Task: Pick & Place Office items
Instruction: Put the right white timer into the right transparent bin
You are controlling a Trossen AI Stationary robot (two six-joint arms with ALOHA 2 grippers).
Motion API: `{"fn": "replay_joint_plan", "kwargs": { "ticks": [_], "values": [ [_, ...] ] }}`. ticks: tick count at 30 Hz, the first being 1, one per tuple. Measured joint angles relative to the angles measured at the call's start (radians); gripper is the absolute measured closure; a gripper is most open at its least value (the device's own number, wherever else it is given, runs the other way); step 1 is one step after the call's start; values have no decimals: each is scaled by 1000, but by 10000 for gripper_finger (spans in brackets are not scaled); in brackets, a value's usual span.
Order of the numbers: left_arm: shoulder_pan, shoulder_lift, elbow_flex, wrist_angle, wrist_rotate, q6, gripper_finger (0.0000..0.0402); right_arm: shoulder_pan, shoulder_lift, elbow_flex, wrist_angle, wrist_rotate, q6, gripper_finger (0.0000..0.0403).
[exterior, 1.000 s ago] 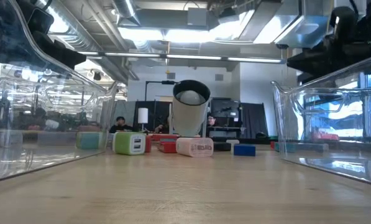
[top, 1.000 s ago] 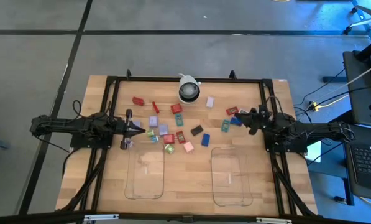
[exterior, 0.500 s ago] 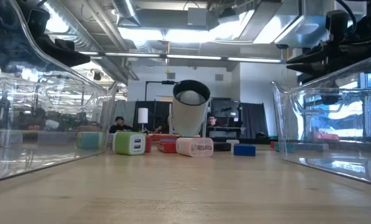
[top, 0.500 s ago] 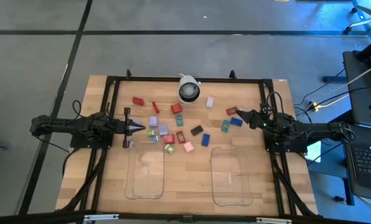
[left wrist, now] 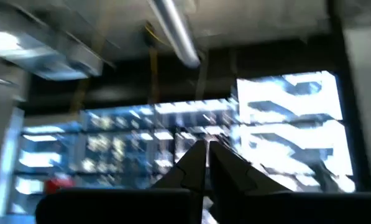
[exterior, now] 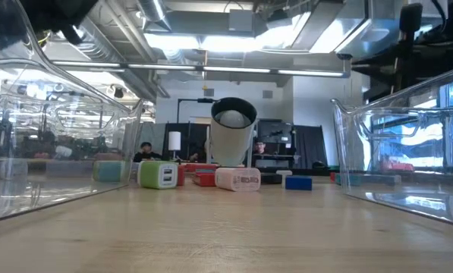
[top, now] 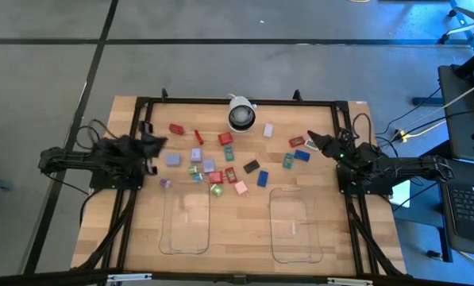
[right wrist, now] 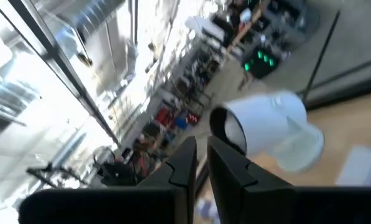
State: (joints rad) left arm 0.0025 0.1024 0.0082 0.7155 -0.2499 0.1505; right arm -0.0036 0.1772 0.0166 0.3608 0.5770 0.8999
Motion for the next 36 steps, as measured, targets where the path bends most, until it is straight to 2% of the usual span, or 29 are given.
{"fn": "replay_joint_plan", "kwargs": {
  "ticks": [3, 8, 11, 16, 20, 23, 25, 27, 30, 33, 36],
  "values": [
    [0, 0, 0, 138, -122, 88, 384, 0, 0, 0, 38, 52, -52, 355],
    [0, 0, 0, 234, -184, 207, 384, 0, 0, 12, 45, 125, -79, 309],
    [0, 0, 0, 256, -182, 192, 384, -1, 1, 46, 42, 135, -128, 262],
    [0, 0, 0, 254, -110, 152, 384, 0, 39, 167, -10, 179, -301, 195],
    [0, 0, 0, 254, -157, 157, 384, 0, 102, 311, -206, 234, -407, 178],
    [0, 0, 7, 247, -250, 110, 384, -5, 172, 423, -458, 292, -409, 177],
    [0, 0, 19, 216, -308, 47, 380, -13, 219, 494, -635, 303, -342, 177],
    [0, 2, 40, 134, -357, -34, 368, -29, 268, 553, -799, 293, -241, 176],
    [0, 22, 89, -17, -385, -153, 341, -63, 339, 615, -973, 215, -118, 176],
    [0, 78, 150, -99, -383, -225, 306, -107, 413, 644, -1071, 109, -62, 176],
    [0, 156, 213, -113, -379, -242, 270, -162, 482, 654, -1105, -14, -44, 176]
  ]
}}
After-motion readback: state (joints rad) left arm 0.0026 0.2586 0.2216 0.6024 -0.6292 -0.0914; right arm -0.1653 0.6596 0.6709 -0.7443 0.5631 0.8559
